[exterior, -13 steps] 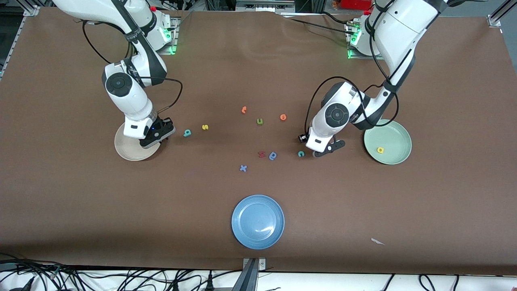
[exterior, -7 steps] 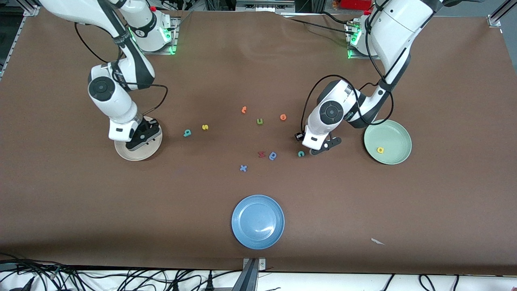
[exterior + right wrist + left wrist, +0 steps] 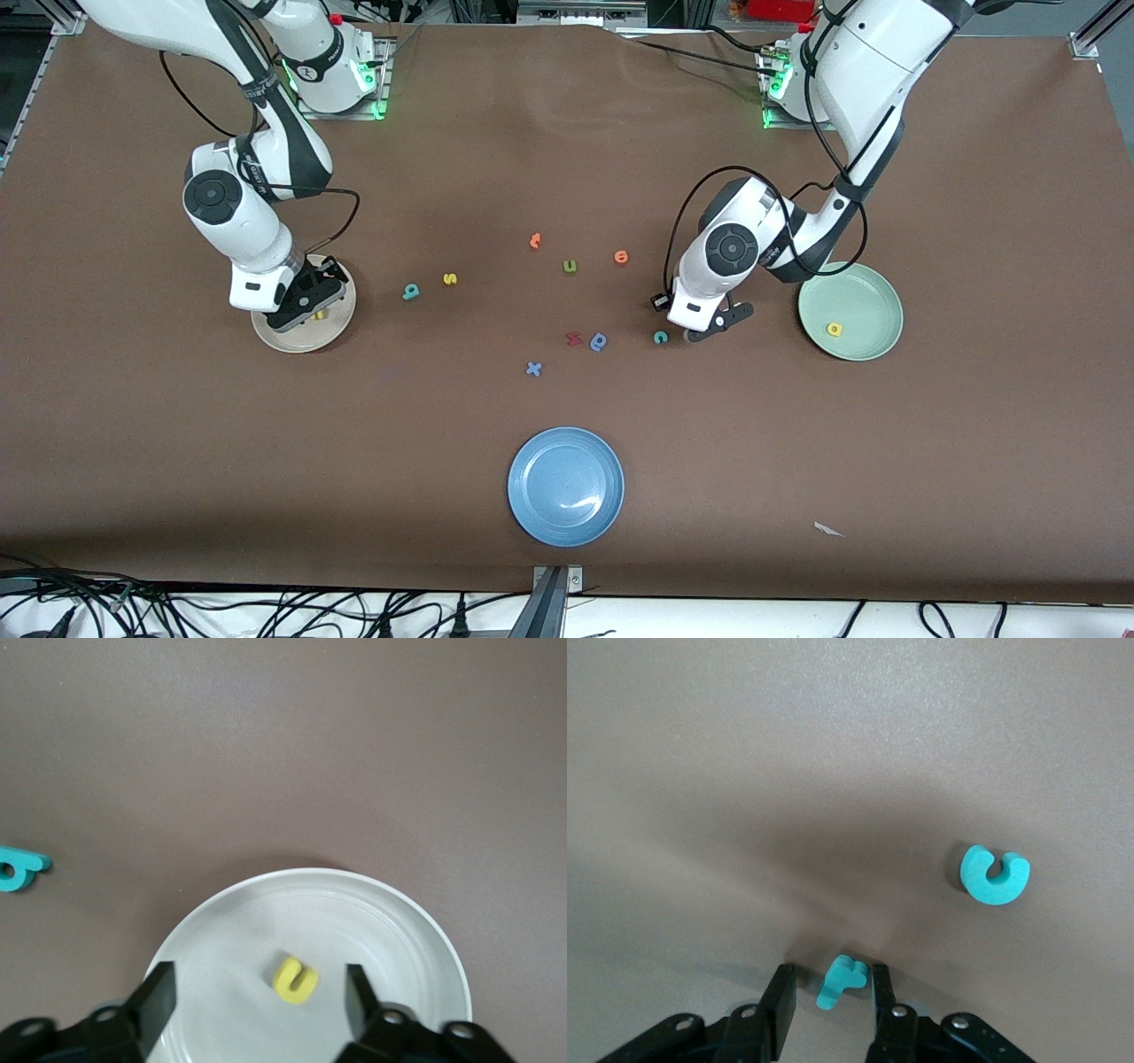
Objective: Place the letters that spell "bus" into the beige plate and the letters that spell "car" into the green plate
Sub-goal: 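Grasp the teal r with the left gripper while the right gripper reaches teal b, then place the teal r on the green plate while the right gripper grasps teal b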
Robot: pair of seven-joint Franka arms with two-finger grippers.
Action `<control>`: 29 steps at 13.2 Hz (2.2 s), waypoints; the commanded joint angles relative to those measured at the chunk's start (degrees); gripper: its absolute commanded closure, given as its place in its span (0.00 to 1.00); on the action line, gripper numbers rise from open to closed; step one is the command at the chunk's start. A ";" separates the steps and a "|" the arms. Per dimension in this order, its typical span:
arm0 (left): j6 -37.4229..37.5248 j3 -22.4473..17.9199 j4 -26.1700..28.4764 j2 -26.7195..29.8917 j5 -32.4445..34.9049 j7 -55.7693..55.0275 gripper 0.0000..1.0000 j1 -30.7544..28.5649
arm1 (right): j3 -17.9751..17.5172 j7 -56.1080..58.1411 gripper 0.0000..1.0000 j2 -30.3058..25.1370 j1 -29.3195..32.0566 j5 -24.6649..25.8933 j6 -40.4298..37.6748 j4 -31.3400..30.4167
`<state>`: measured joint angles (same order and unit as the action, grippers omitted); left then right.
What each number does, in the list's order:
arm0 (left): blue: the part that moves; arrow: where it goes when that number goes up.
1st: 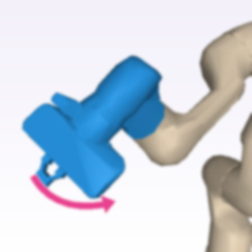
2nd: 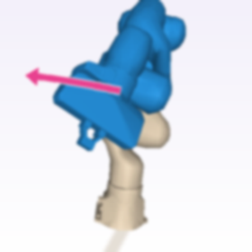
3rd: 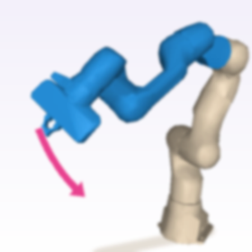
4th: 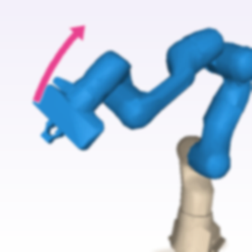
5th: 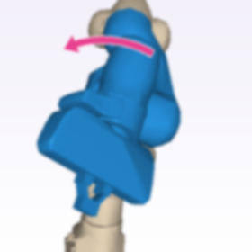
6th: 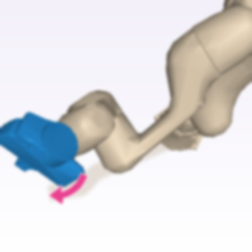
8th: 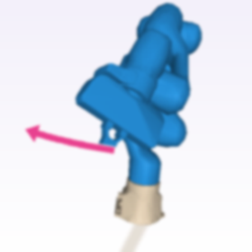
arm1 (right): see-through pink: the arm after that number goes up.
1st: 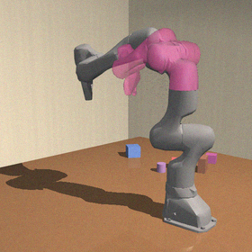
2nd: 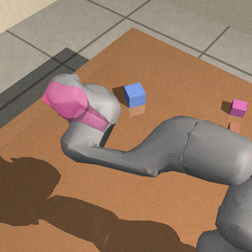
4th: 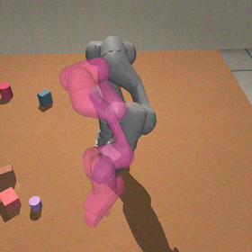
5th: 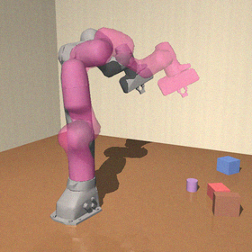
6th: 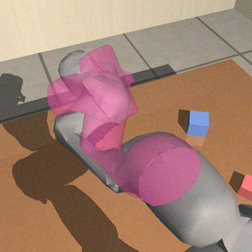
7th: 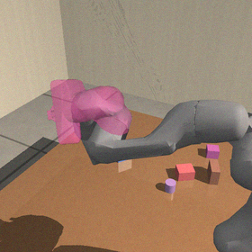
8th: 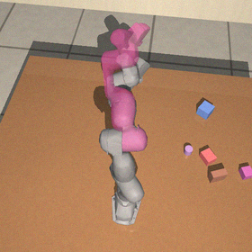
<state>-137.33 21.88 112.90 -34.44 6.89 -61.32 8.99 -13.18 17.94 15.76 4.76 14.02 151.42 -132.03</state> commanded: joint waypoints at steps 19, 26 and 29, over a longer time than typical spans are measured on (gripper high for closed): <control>13.74 0.09 -6.02 8.59 1.99 5.91 1.00 -9.06 | -8.88 -26.46 0.00 9.29 -4.15 0.39 7.31 2.30; 21.76 0.01 -5.06 11.51 3.91 31.76 1.00 -25.93 | -8.79 -26.20 0.01 9.29 -4.15 0.83 7.31 1.51; 21.58 0.09 -2.87 11.33 6.91 36.08 1.00 -29.37 | -8.79 -25.93 0.02 8.94 -4.15 0.92 7.31 0.37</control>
<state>-116.01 21.11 108.38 -23.78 11.81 -27.89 -19.06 -21.95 -7.41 24.97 0.70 14.07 158.27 -130.72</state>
